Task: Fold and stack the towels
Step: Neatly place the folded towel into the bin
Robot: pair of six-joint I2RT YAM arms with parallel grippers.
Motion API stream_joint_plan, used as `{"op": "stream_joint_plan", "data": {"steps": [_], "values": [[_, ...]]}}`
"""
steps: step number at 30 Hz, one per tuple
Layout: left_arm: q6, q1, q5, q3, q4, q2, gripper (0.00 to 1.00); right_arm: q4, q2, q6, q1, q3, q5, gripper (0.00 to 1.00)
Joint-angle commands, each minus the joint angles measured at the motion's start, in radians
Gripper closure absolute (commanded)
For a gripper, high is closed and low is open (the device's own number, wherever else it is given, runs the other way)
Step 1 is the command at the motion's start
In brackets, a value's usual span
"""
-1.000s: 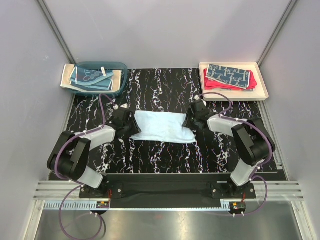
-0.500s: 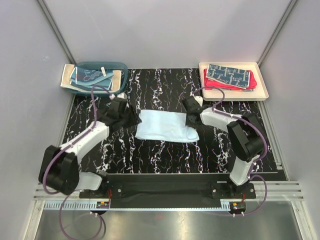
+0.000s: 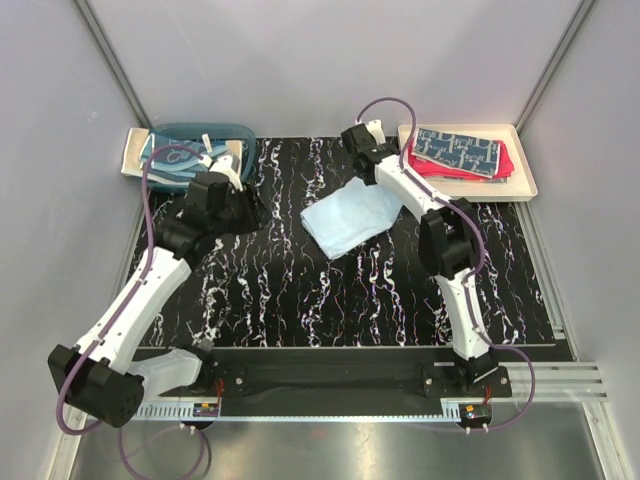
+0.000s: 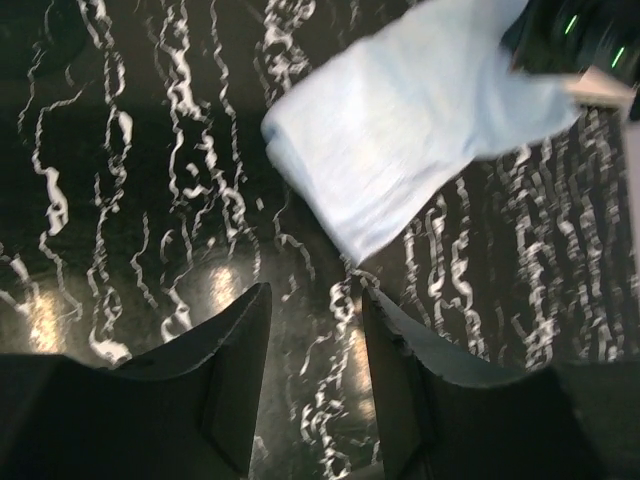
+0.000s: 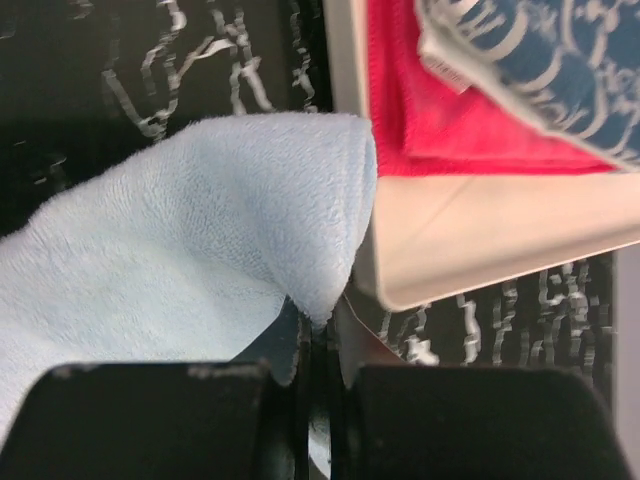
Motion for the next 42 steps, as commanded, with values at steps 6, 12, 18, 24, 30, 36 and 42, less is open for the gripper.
{"op": "stream_joint_plan", "data": {"steps": [6,12,18,24,30,36,42], "values": [[0.131,0.009,-0.038,-0.046,-0.016,0.015,0.54,-0.074,0.236,-0.281,-0.118,0.515,0.12,1.0],[0.151,0.009,-0.016,-0.06,-0.011,0.044,0.54,0.083,0.168,-0.379,-0.168,0.512,0.117,1.0],[0.169,0.009,-0.011,-0.06,-0.02,0.051,0.54,0.183,0.115,-0.522,-0.173,0.538,0.135,1.0],[0.172,0.007,0.022,-0.064,-0.02,0.058,0.55,0.254,0.066,-0.602,-0.173,0.57,0.134,1.0],[0.177,0.009,0.038,-0.063,-0.02,0.068,0.55,0.256,0.068,-0.622,-0.199,0.618,0.103,1.0],[0.178,0.007,0.05,-0.061,-0.024,0.078,0.55,0.262,0.006,-0.578,-0.217,0.587,0.034,1.0],[0.18,0.007,0.054,-0.064,-0.024,0.081,0.55,0.259,-0.006,-0.582,-0.237,0.612,0.02,1.0]]}}
